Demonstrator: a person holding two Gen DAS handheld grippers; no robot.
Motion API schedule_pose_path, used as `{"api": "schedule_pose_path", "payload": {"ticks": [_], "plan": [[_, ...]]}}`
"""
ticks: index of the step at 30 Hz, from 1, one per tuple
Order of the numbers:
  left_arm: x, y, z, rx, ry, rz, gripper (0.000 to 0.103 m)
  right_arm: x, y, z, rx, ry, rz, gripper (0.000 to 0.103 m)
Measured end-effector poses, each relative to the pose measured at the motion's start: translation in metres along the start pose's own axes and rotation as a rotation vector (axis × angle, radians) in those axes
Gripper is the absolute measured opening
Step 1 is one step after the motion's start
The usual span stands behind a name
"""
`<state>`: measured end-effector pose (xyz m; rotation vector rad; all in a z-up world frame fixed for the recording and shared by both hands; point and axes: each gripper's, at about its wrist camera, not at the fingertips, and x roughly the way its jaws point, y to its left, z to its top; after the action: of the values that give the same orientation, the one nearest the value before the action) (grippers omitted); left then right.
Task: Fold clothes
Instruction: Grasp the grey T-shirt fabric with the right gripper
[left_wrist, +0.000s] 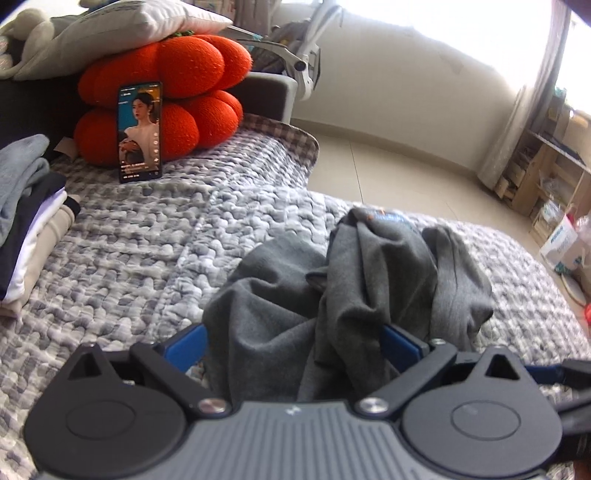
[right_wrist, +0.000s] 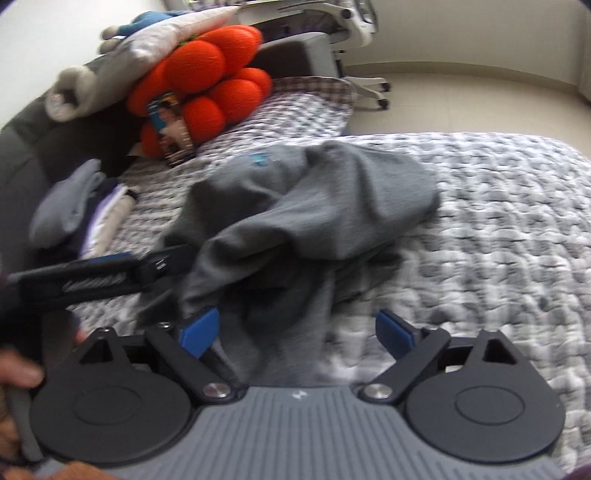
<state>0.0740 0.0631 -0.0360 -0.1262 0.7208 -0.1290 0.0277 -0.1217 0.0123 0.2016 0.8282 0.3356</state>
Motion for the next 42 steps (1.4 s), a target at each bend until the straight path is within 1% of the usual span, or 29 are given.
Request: {"api": "schedule_pose_path", "payload": {"ticks": [2,5,7,10,16,20,24,25,30,32,34,35,37,39,42], "plan": [[-0.001,0.002,0.001,-0.016,-0.010,-0.003,0.098,0.000,0.012,-0.002,-0.031,-0.004,0.016,0.083],[-0.001,0.002,0.000,-0.020,-0.018,0.001,0.098,0.006,0.021,-0.005,-0.031,0.010,0.030,0.075],[-0.001,0.003,0.000,-0.020,-0.021,0.007,0.098,0.009,0.021,-0.004,-0.008,0.018,0.044,0.070],[-0.001,0.003,0.000,-0.021,-0.026,0.016,0.098,0.014,0.021,-0.003,0.033,0.031,0.067,0.066],[-0.003,0.006,0.000,-0.042,-0.045,0.029,0.098,0.004,0.017,-0.003,0.090,0.010,0.142,0.066],[-0.003,0.006,0.000,-0.050,-0.050,0.036,0.098,0.005,0.021,-0.004,0.087,0.015,0.165,0.067],[-0.003,0.007,0.000,-0.055,-0.057,0.042,0.098,0.005,0.032,-0.006,0.052,0.026,0.186,0.067],[-0.003,0.007,0.001,-0.057,-0.056,0.043,0.098,0.005,0.035,-0.007,0.040,0.023,0.182,0.067],[0.000,0.007,0.001,-0.060,-0.052,0.043,0.098,0.017,0.046,-0.013,-0.013,0.019,0.104,0.066],[0.001,0.007,0.001,-0.059,-0.050,0.044,0.098,0.021,0.048,-0.016,-0.037,0.002,0.067,0.060],[0.002,0.006,0.000,-0.055,-0.046,0.038,0.098,0.024,0.048,-0.019,-0.059,-0.018,0.037,0.043],[0.003,0.006,0.000,-0.055,-0.043,0.031,0.098,0.025,0.046,-0.019,-0.062,-0.025,0.029,0.040],[0.006,0.005,0.000,-0.059,-0.033,0.008,0.098,0.024,0.040,-0.019,-0.043,-0.036,0.030,0.015],[0.007,0.003,0.000,-0.059,-0.028,-0.005,0.098,0.021,0.033,-0.018,-0.021,-0.052,0.027,0.015],[0.008,0.001,-0.001,-0.054,-0.034,-0.018,0.098,0.013,0.022,-0.016,-0.002,-0.090,-0.013,0.013]]}}
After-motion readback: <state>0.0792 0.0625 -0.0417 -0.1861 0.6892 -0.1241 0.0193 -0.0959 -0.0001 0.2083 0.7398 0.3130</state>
